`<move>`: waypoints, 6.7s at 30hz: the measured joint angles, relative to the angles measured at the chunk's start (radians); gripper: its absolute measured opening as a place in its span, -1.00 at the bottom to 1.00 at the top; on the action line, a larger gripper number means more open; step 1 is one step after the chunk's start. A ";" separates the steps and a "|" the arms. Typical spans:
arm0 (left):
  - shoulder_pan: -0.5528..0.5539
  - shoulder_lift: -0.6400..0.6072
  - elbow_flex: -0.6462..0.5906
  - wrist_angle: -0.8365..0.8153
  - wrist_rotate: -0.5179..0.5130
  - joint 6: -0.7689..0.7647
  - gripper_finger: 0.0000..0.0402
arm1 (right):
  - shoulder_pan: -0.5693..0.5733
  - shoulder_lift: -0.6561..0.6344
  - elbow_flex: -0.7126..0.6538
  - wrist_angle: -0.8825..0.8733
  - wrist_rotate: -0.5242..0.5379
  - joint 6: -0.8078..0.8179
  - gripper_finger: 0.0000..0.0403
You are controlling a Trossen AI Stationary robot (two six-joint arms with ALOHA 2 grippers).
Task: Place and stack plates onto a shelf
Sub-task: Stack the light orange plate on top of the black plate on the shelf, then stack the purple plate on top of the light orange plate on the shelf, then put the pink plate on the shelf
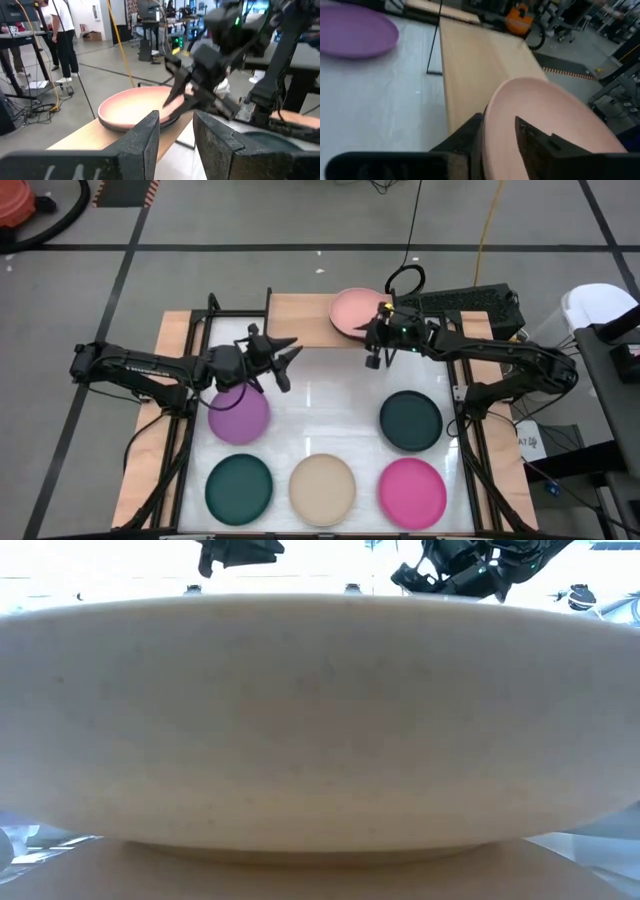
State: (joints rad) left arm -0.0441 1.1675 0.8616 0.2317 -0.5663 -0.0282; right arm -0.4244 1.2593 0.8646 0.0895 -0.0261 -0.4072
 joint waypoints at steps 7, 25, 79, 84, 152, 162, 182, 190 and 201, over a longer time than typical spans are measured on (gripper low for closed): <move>0.007 0.000 0.000 -0.058 0.000 -0.034 -0.38 | 0.019 -0.083 0.000 -0.003 -0.003 0.076 -0.44; -0.062 0.051 -0.002 -0.816 0.282 -0.650 -0.40 | 0.251 -0.335 -0.109 -0.155 -0.029 0.114 -0.44; -0.192 0.557 0.787 -1.340 0.354 -0.671 -0.95 | 0.309 -0.459 -0.414 0.135 -0.011 0.156 -0.43; -0.133 0.555 0.963 -1.393 0.129 -0.389 -0.95 | 0.308 -0.572 -0.414 0.083 0.001 0.188 -0.43; 0.201 0.583 0.878 -0.698 0.374 0.076 -0.12 | 0.342 -0.598 -0.496 0.131 -0.032 0.410 -0.43; 0.168 0.357 0.472 -0.259 0.373 0.007 -0.12 | 0.342 -0.603 -0.497 0.121 -0.031 0.378 -0.43; 0.161 0.227 0.079 0.181 0.353 -0.090 -0.12 | 0.341 -0.604 -0.496 0.239 -0.028 0.333 -0.43; 0.159 0.228 0.080 0.191 0.354 -0.082 -0.12 | 0.341 -0.597 -0.496 0.200 -0.028 0.332 -0.43; 0.156 0.228 0.080 0.191 0.357 -0.050 -0.12 | 0.341 -0.595 -0.496 0.082 -0.031 0.322 -0.43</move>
State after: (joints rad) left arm 0.1116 1.3952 0.9413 0.4229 -0.2095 -0.0779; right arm -0.0830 0.6643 0.3683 0.1710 -0.0566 -0.0854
